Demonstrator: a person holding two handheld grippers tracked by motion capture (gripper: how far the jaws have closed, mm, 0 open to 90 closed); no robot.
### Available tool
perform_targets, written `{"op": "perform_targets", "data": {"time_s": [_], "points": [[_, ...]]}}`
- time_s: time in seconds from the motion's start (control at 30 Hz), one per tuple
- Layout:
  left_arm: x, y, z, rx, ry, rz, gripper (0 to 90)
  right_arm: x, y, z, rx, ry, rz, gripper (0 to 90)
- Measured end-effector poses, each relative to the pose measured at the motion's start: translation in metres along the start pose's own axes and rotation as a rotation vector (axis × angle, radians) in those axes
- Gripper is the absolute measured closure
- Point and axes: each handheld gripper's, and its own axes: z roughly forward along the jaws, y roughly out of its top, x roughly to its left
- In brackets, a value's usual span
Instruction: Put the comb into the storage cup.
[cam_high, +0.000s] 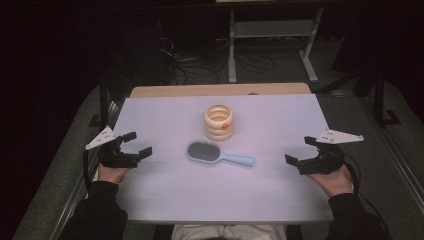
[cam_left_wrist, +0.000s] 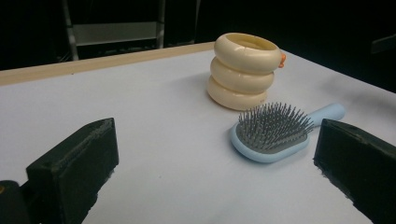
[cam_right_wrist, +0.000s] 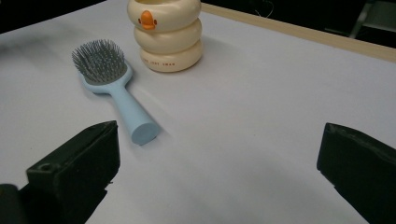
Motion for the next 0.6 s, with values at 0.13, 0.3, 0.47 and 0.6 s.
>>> {"op": "perform_targets", "data": {"time_s": [0.13,0.3,0.47,0.6], "points": [[-0.0009,-0.0002,-0.0006,0.008,0.001,-0.004,0.0,0.0006,0.0001,0.0009,0.014,0.007,0.003,0.0],[-0.0026,0.0000,-0.0029,0.006,0.010,0.001,0.0,0.0045,0.0020,0.0030,0.046,0.011,-0.018,0.0],[-0.0031,-0.0004,-0.0048,0.005,0.014,0.001,0.0,0.0052,0.0056,0.0031,0.057,0.015,-0.016,0.0],[-0.0046,-0.0004,-0.0049,0.012,0.019,0.008,0.0,0.0045,0.0084,0.0031,0.079,0.015,-0.022,0.0]]}}
